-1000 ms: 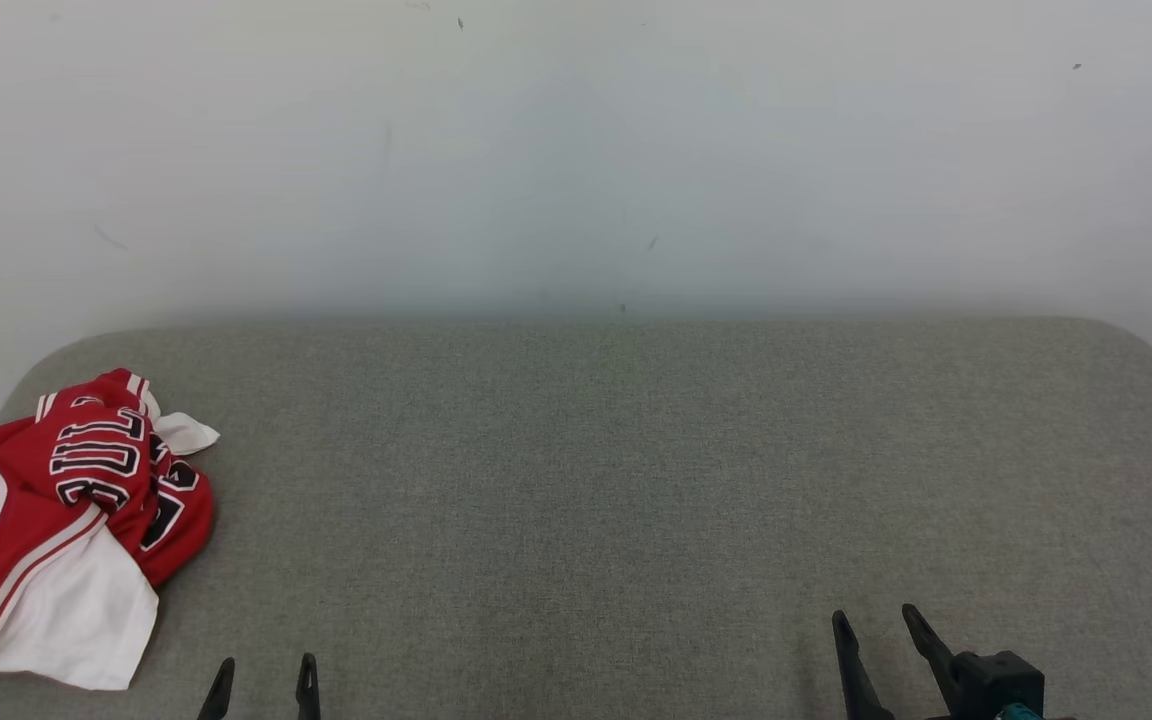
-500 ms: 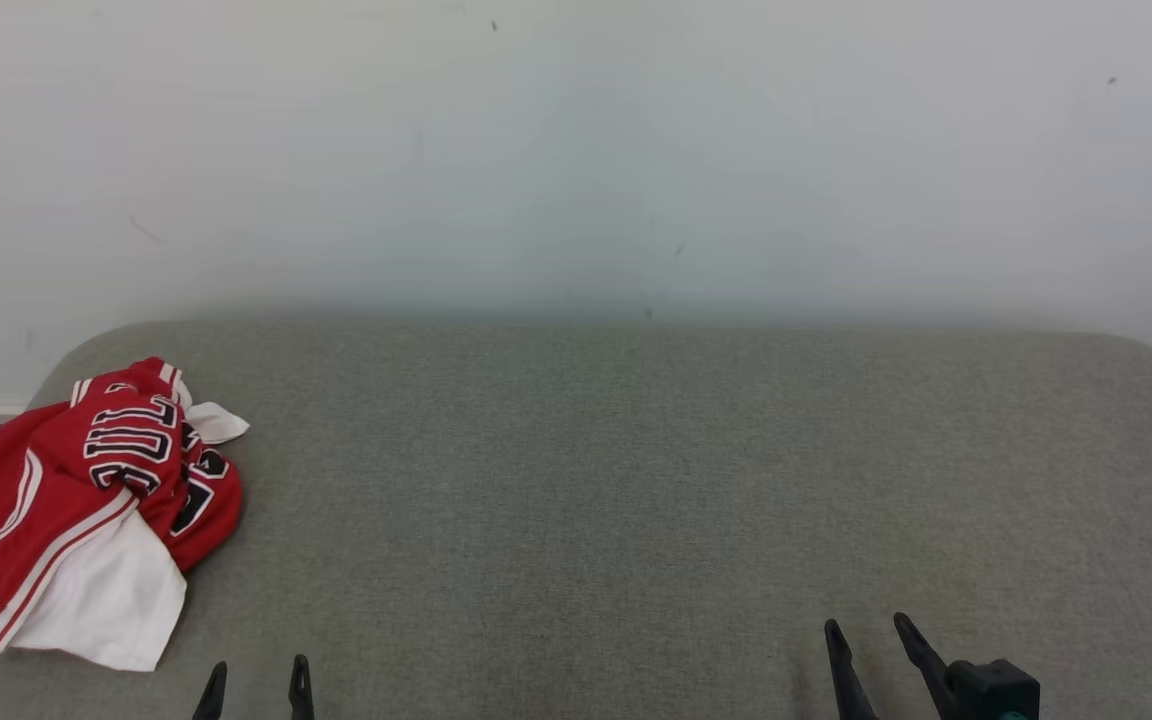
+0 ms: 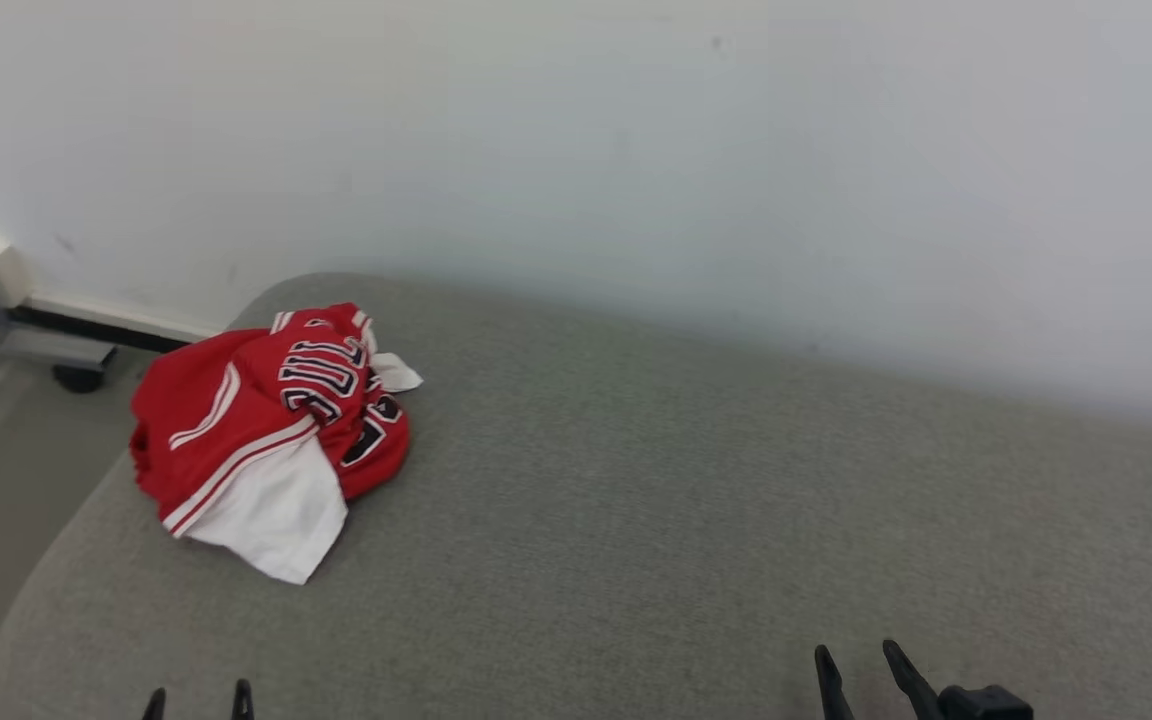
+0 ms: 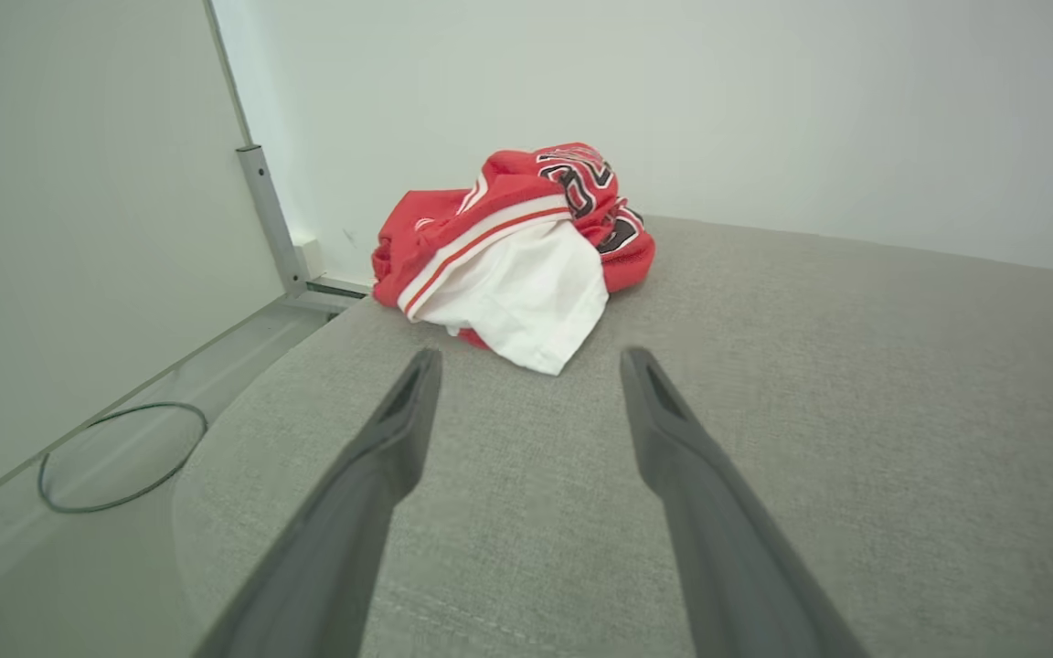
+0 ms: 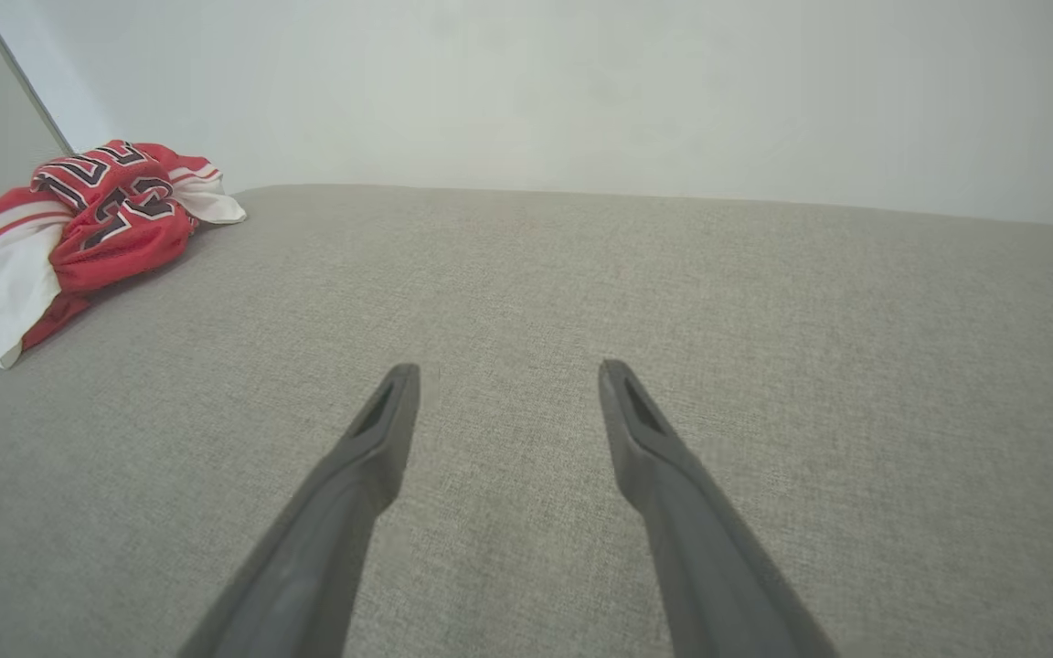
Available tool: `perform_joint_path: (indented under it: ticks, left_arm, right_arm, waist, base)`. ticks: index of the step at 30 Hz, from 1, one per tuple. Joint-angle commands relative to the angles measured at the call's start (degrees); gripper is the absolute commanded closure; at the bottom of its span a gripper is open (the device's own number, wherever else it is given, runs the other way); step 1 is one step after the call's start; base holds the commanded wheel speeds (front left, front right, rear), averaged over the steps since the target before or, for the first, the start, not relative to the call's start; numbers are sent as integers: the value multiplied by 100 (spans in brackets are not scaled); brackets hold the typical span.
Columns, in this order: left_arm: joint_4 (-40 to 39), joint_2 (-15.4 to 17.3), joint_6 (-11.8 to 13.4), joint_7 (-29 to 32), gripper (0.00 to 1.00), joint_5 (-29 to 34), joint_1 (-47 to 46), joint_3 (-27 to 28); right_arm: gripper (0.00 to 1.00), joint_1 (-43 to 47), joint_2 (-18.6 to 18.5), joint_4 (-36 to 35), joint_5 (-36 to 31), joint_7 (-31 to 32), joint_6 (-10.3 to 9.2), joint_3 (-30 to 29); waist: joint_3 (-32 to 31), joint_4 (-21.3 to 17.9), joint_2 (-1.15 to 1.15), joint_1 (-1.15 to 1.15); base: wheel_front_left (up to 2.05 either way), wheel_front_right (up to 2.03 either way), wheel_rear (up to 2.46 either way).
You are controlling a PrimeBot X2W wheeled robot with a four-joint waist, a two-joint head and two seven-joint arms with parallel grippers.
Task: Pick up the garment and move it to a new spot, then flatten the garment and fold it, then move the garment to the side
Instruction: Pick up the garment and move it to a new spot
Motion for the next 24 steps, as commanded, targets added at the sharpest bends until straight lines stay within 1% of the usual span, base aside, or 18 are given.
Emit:
perform_joint_path:
  ticks: [1,7,12,17,24]
  left_arm:
    - [-69,22,30,-25,0,18,66,64]
    - [-400,-45,192,-25,0,-130,238,376]
    - [-687,-131,311,-25,0,-238,415,592]
    - [-871,-198,394,-25,0,-290,559,716]
    - [-949,-239,453,-25,0,-206,613,624]
  right_arm:
    - [0,-50,1,-9,6,-27,20,65]
    - [0,-479,-3,116,-3,19,20,491]
    - [0,-876,-3,265,-38,35,20,826]
    - [0,-1128,-4,476,48,-10,20,1067]
    - [0,-1177,-4,633,76,-107,20,1079]
  waist:
    - [-30,745,0,0]
    - [267,1051,0,0]
    - [431,1186,0,0]
    - [482,1221,0,0]
    - [470,1207,0,0]
  base:
    - [0,0,0]
    - [0,0,0]
    - [0,0,0]
    - [-13,-13,-13]
    - [-13,-13,-13]
